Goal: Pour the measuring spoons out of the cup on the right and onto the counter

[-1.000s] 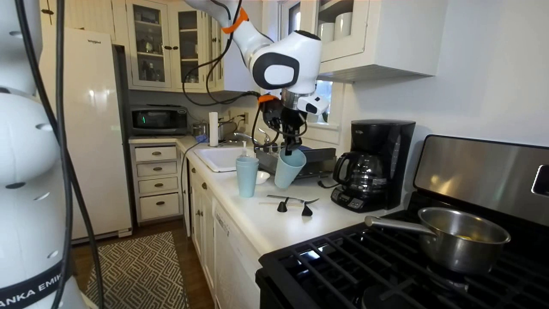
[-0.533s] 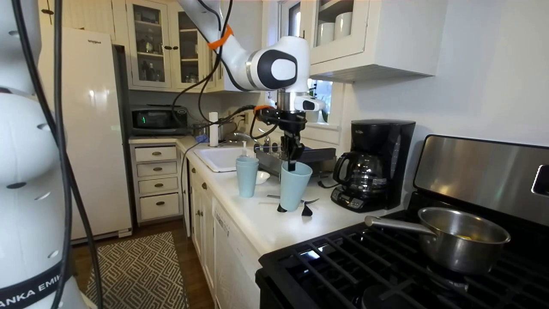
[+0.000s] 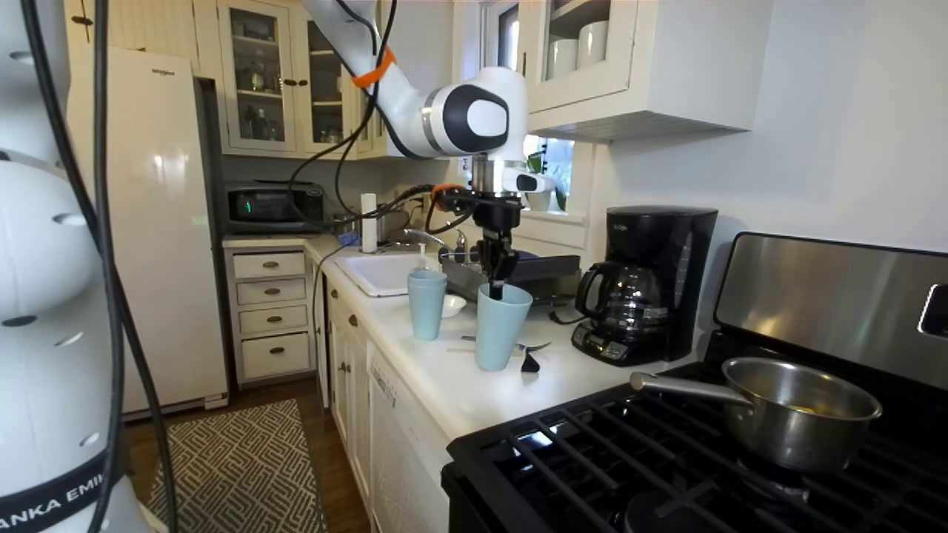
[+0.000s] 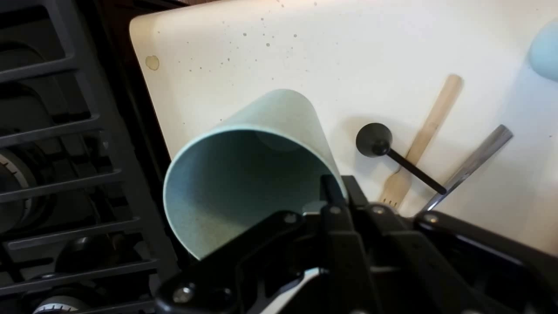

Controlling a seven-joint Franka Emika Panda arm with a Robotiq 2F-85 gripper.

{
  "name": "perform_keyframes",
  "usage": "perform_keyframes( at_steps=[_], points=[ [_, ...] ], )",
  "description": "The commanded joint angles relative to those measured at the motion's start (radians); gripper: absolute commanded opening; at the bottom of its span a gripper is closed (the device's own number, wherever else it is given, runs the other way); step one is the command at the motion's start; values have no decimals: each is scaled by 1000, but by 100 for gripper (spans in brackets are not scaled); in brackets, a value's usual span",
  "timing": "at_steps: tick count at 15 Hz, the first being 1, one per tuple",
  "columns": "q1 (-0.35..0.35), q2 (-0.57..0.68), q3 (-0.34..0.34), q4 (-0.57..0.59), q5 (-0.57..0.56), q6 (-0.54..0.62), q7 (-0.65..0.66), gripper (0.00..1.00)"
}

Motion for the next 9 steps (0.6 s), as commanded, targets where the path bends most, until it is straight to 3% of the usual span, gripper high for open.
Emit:
perform_keyframes(
  at_steps=[1, 6, 7, 9],
  points=[
    [-25, 16, 24, -17, -35, 37, 27, 1],
    [-26, 62, 15, -18, -65, 78, 36, 1],
    [-27, 70, 15, -20, -63, 92, 32, 22],
    [-25, 82, 15, -24, -56, 124, 28, 37]
  ],
)
